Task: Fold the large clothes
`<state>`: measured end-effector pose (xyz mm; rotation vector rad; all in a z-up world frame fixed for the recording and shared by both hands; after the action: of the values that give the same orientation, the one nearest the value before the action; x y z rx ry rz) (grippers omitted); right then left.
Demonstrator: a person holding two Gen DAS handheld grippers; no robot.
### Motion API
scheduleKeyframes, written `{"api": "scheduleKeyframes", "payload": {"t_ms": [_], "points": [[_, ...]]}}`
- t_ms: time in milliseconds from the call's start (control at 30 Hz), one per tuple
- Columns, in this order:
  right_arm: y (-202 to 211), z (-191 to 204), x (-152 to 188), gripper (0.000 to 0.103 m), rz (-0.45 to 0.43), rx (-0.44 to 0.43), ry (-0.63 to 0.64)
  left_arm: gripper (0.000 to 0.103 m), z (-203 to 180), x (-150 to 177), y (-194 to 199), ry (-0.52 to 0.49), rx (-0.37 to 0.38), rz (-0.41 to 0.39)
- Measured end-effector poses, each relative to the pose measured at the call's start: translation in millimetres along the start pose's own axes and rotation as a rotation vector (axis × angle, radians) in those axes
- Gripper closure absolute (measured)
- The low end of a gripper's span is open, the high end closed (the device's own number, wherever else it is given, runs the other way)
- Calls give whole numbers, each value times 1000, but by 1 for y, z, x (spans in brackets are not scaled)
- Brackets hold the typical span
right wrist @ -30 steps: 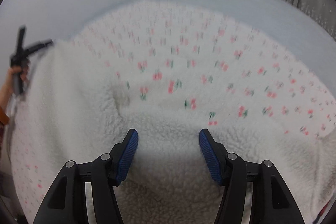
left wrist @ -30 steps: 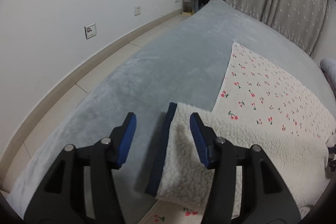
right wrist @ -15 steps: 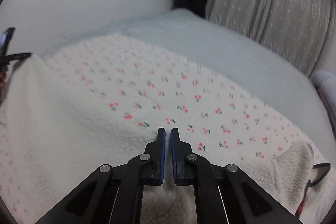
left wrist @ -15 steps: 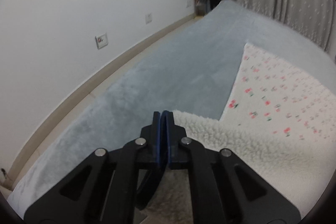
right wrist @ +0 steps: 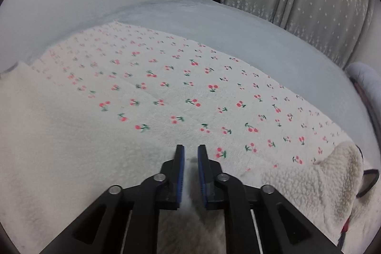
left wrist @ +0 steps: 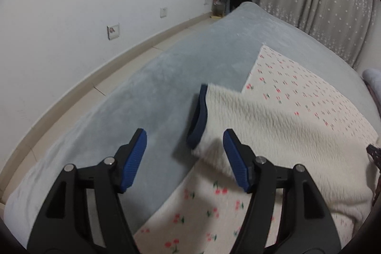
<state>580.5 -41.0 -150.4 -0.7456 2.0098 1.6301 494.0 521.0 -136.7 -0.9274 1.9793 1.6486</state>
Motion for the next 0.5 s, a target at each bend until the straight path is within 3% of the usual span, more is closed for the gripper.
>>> {"api": "scheduleKeyframes", "payload": {"t_ms": [100,167,233,267,300,400,500], "points": [[35,20,-7,56,-61,-108,32,36,-2,16,-7,-4,77,36],[51,38,-10,52,-79,-182,63,36,-4,21,-21,19,117,62],[55,62,-14,52,-65,-276,89,50,-6,22,-38,65,158,90],[55,74,-15,52,-56,-320,101,75,-7,20,-48,101,213,102],[54,83,-15,52,-48,-347,110,85,-9,18,-53,129,240,108],[38,109,-15,52,-11,-368,128,92,-19,3,-47,136,179,52],[13,117,-11,52,29,-310,146,93,-37,-11,-8,77,92,-46]]}}
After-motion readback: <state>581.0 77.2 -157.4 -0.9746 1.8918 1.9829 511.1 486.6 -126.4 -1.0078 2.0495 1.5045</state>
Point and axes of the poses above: each gripper's, at about its wrist camera, not at the fingertips, and y roughly against the way its jaws point, z to its left, x to its underside, the point moved 6 cm from there along -y, roughly the way its jaws point, and after that the axes turned 10 degrees about x, right-handed, at the moved point
